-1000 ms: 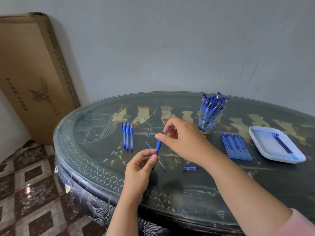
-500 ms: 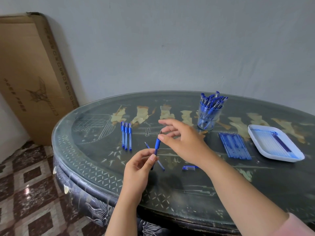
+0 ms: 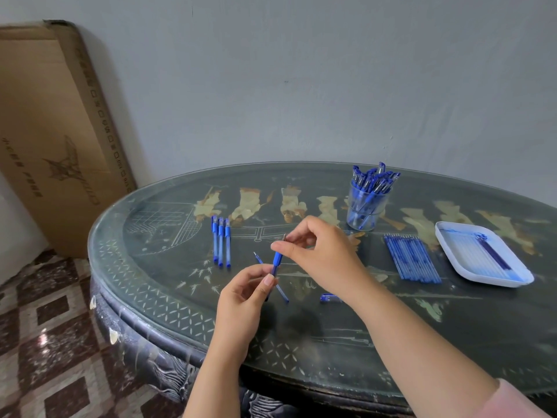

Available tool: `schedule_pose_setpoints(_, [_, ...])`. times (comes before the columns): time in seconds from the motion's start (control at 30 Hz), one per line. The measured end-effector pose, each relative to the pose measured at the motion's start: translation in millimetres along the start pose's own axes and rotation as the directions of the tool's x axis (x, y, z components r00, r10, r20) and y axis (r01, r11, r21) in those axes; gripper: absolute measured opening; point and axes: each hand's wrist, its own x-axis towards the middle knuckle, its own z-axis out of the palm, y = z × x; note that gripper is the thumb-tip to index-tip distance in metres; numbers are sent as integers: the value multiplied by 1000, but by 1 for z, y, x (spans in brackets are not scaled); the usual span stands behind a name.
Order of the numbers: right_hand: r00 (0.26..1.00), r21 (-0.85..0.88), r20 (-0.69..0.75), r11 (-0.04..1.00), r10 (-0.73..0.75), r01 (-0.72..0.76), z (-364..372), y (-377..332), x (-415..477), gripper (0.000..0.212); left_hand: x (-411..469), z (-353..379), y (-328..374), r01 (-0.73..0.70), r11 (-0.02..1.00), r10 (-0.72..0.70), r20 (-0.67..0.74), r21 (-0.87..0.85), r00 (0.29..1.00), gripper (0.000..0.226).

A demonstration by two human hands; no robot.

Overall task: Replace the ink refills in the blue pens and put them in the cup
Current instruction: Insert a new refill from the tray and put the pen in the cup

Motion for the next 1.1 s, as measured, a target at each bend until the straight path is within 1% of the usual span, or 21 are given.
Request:
schedule_pose_setpoints(0.03, [1000, 8, -9, 1000, 7, -7, 0, 0, 0, 23, 0, 0, 0, -2, 1000, 2, 1, 3, 1000, 15])
schedule_pose_setpoints(0.07, [1000, 24, 15, 1000, 11, -11, -2, 0, 0, 24, 0, 0, 0, -2, 1000, 2, 1, 6, 1000, 14])
schedule_pose_setpoints(0.13, [993, 60, 116, 998, 1, -8, -5, -2, 0, 23, 0, 0, 0, 2, 1000, -2, 1, 6, 1000, 14])
schedule_pose_setpoints(0.17, [990, 62, 138, 998, -12, 3, -5, -1, 0, 21, 0, 0, 0, 2, 1000, -2, 2, 2, 1000, 14])
schedule_pose_setpoints(0.2, [991, 50, 130, 999, -17, 10, -5, 0, 0, 17, 0, 0, 0, 0, 1000, 0, 4, 1, 1000, 14])
schedule_pose_setpoints(0.27, [998, 32, 68, 999, 3, -5, -3, 2, 1, 8, 0, 0, 0, -10, 1000, 9, 12, 16, 1000, 14])
schedule_pose_setpoints(0.4, [1000, 0, -24, 1000, 0, 0, 4, 4, 1, 18, 0, 0, -1, -28, 998, 27, 22, 58, 999, 16])
schedule_pose_setpoints(0.47, [1000, 43, -13, 999, -10, 10, 5, 4, 0, 18, 0, -1, -1, -29, 998, 28, 27, 58, 999, 16])
schedule_pose_setpoints(0.53, [998, 94, 61, 996, -10, 5, 4, 4, -1, 22, -1, -1, 0, -24, 999, 22, 33, 47, 999, 17])
schedule_pose_setpoints(0.6, [995, 121, 96, 993, -21, 9, 3, 5, 0, 15, -1, 0, 0, -23, 999, 22, 32, 47, 999, 16])
schedule_pose_setpoints(0.77, [999, 89, 34, 996, 11, -14, 7, 5, 1, 7, 0, 0, -1, -30, 996, 27, 39, 83, 999, 15])
schedule_pose_setpoints(0.93, [1000, 64, 21, 998, 13, -14, 9, 7, 2, 11, 0, -1, -2, -34, 991, 28, 49, 133, 998, 15])
schedule_pose_setpoints(1.03, [1000, 71, 12, 997, 5, -6, 9, 7, 2, 20, 0, -1, -2, -44, 987, 37, 46, 156, 998, 15])
schedule_pose_setpoints(1.1, [1000, 59, 15, 998, 1, -2, 10, 7, 3, 22, 0, -1, -2, -44, 986, 37, 45, 158, 998, 15])
